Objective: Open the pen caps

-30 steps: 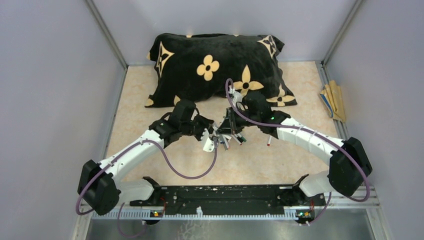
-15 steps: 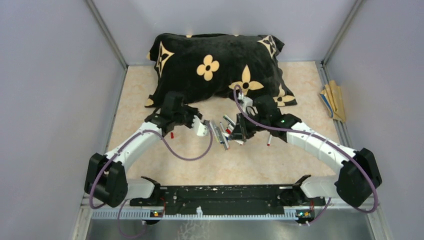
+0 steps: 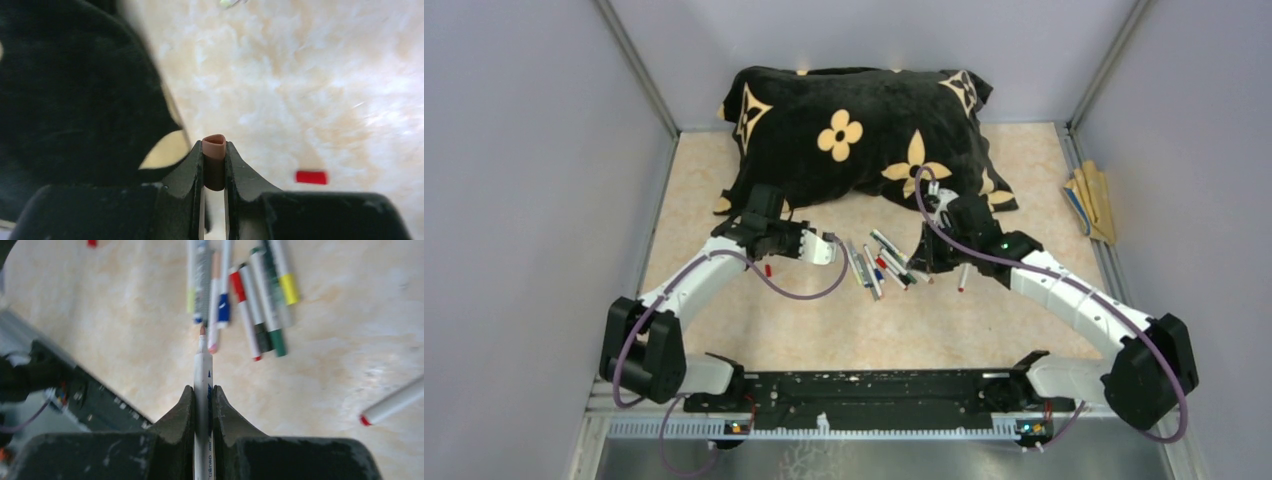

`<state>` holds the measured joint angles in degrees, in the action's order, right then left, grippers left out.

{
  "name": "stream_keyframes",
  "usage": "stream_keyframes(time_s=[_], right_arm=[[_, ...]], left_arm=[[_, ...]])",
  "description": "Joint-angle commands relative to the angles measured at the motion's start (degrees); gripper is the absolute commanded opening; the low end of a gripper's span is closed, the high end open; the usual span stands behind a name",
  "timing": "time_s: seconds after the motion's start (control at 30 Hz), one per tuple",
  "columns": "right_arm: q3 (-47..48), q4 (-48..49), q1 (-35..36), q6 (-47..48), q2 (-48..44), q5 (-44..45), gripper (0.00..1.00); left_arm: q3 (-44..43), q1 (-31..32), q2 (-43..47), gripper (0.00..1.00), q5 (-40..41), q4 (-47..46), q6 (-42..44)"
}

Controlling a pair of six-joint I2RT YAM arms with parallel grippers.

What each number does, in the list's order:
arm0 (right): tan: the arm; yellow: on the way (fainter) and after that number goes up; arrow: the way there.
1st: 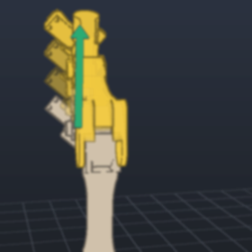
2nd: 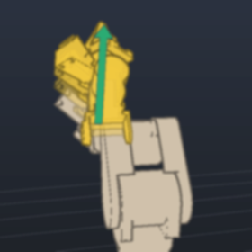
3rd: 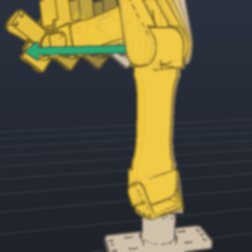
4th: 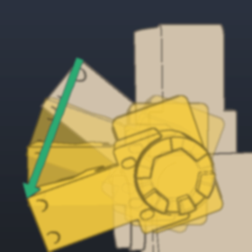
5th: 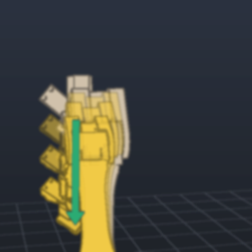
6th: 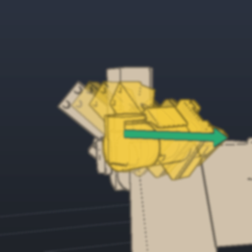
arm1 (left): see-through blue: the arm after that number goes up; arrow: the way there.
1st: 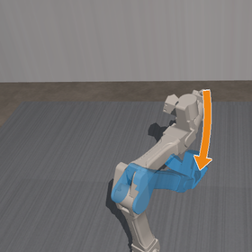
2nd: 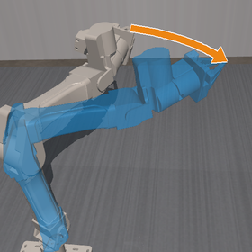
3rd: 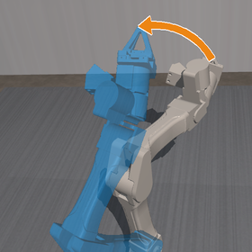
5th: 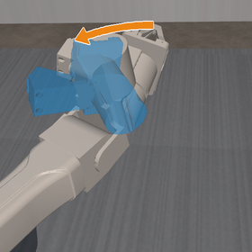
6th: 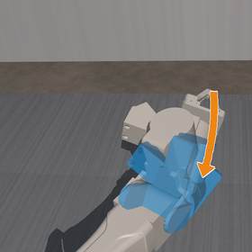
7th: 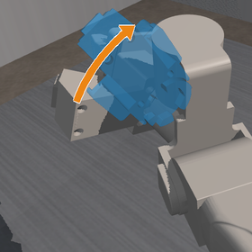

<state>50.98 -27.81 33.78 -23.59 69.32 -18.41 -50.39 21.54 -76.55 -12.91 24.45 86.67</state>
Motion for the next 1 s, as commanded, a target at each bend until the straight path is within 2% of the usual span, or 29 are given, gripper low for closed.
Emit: stream_keyframes(time_s=[0.0,0.17,0.33,0.6,0.7,0.8,0.97], right_arm=[[-3.44,10.81,-0.78,-4.49,-2.46,22.54,0.0],[-6.65,17.6,-1.26,-6.09,3.92,30.26,0.0],[-8.96,22.75,-1.45,-6.38,8.16,35.78,0.0],[-11.2,25.15,-1.91,-8.0,12.28,42.49,0.0],[-12.94,26.13,-1.91,-9.17,12.78,43.47,0.0],[-14.3,25.98,-1.94,-10.4,13.12,43.99,0.12],[-15.89,24.85,-1.9,-11.79,12.35,44.23,0.14]], left_arm=[[-4.25,0.82,-3.96,0.0,-6.4,9.33,-13.97],[-4.18,0.73,-9.26,0.0,-5.57,10.41,-20.73],[0.53,0.76,-10.0,0.0,-3.84,6.0,-21.65],[1.01,0.78,-14.69,0.01,-2.07,3.69,-24.92],[1.53,0.77,-16.0,0.11,-1.03,2.99,-25.71],[1.99,0.75,-16.52,0.25,-0.57,2.63,-26.13],[1.47,0.74,-15.9,0.44,-1.01,3.75,-25.97]])
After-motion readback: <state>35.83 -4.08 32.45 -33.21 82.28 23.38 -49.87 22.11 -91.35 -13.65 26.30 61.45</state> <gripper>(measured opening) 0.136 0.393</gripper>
